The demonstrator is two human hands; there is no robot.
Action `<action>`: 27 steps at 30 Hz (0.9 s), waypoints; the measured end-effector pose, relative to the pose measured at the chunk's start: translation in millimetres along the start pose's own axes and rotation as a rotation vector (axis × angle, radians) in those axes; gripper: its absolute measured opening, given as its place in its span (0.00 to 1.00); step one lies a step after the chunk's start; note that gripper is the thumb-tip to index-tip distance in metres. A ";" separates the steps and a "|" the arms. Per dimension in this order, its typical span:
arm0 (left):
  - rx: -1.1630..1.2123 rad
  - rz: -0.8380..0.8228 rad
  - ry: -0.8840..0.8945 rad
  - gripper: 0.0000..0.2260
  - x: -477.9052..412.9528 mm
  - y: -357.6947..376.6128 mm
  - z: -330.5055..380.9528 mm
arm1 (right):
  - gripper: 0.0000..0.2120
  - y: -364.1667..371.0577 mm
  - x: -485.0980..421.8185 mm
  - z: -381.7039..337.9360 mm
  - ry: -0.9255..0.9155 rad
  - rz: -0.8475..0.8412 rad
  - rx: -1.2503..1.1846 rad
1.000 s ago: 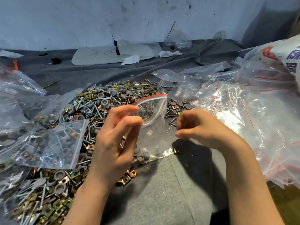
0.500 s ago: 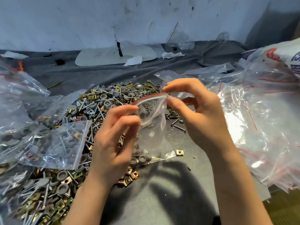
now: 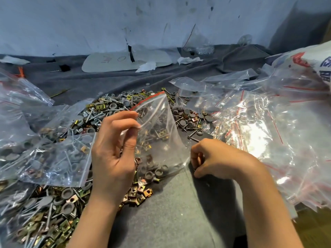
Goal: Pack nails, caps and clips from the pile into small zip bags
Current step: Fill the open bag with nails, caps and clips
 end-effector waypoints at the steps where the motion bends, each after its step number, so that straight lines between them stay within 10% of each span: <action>1: -0.005 -0.012 0.005 0.05 0.1 0.1 0.1 | 0.10 -1.0 0.8 0.4 -0.006 0.014 -0.014; 10: -0.169 -0.247 0.195 0.05 6.6 10.3 2.7 | 0.10 -42.7 18.6 -20.1 -0.336 0.744 -0.925; 14: -0.164 -0.280 0.232 0.05 9.0 13.0 4.5 | 0.08 -33.5 20.1 -43.9 -0.449 0.904 -0.711; 23: -0.134 -0.141 0.155 0.06 7.1 9.1 5.3 | 0.08 -32.7 -0.1 -5.5 -0.105 1.169 -0.778; 27: -0.060 -0.056 0.041 0.04 5.3 4.5 0.6 | 0.08 -8.3 -38.4 35.4 0.227 0.922 -0.513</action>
Point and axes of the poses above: each hand's wrist, its own x-axis away from the middle knuckle, its own y-axis out of the palm, z = x × y, the point moved 2 cm from there along -x, towards the middle knuckle, and after that the axes turned 14 degrees about z, right-handed, at the moved point
